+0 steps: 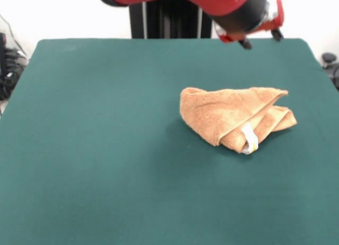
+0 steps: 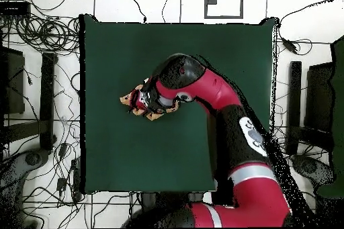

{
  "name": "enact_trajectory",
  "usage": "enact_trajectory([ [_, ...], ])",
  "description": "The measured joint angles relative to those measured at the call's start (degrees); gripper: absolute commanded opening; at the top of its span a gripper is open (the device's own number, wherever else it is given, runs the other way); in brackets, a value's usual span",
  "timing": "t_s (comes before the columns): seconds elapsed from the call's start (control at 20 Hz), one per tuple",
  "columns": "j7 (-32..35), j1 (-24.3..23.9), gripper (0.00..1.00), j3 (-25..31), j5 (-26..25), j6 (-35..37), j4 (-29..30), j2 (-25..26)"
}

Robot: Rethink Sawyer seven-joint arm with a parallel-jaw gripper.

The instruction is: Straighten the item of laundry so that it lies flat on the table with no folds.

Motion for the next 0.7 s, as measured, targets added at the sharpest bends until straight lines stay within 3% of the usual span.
enact_trajectory([
  [0.4, 0.0, -0.7, 1.00, -0.1, -0.5, -13.4, 14.1, -6.5],
  [0.7, 0.0, -2.7, 1.00, -0.1, -7.7, -34.8, 20.6, -7.8],
])
